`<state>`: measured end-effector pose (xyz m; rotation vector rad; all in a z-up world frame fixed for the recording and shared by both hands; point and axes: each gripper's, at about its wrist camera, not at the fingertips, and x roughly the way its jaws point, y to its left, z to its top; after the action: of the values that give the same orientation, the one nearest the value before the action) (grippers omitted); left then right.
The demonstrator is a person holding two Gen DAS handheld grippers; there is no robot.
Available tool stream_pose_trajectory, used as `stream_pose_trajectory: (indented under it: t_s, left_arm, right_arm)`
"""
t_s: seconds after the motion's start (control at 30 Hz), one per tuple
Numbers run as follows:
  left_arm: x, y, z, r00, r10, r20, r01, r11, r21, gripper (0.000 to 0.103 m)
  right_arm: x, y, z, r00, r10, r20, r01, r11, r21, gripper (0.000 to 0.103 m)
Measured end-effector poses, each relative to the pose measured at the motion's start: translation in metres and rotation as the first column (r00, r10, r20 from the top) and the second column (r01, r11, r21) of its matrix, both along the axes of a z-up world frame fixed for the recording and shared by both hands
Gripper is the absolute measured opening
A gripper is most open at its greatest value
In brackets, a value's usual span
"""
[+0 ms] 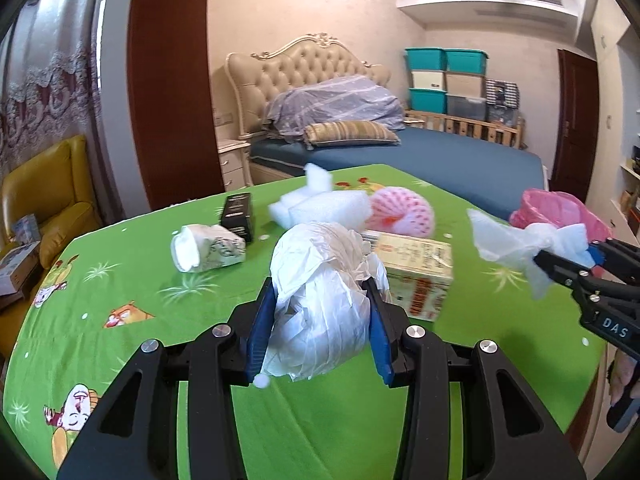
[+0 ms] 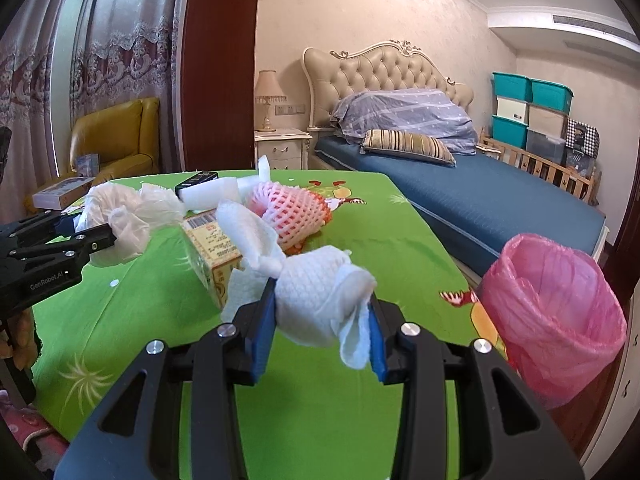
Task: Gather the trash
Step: 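Carry both held bundles over the pink wastebasket and open both grippers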
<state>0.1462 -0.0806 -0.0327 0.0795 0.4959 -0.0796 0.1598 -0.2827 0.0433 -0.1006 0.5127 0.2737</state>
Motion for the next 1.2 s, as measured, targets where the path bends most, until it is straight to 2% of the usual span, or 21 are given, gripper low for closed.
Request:
stream_pose_trajectory:
  t_s: [0.2, 0.5, 0.67, 0.93, 1.2]
  left_arm:
    - [-0.006, -0.014, 0.0, 0.998, -0.059, -0.016, 0.059, 0.998, -0.017, 0.039]
    - [-0.016, -0.048, 0.011, 0.987, -0.163, 0.007, 0.163, 0.987, 0.008, 0.039]
    - [-0.012, -0.069, 0.012, 0.975, -0.221, -0.006, 0.221, 0.975, 0.027, 0.04]
    - [0.003, -0.123, 0.02, 0.94, -0.341, -0.026, 0.342, 0.939, 0.03, 0.04]
    - [0.026, -0.186, 0.025, 0.893, -0.447, -0.048, 0.449, 0.893, 0.028, 0.04]
  right_arm:
    - [-0.011, -0.015, 0.002, 1.0, -0.016, 0.006, 0.016, 1.0, 0.012, 0.038]
    - [-0.028, -0.047, 0.012, 0.997, -0.069, 0.029, 0.068, 0.997, 0.034, 0.039]
    - [-0.036, -0.069, 0.015, 0.992, -0.118, 0.04, 0.116, 0.992, 0.042, 0.039]
    - [-0.042, -0.115, 0.019, 0.974, -0.22, 0.052, 0.217, 0.975, 0.045, 0.039]
    - [-0.037, -0.173, 0.025, 0.938, -0.337, 0.078, 0.336, 0.942, 0.029, 0.039]
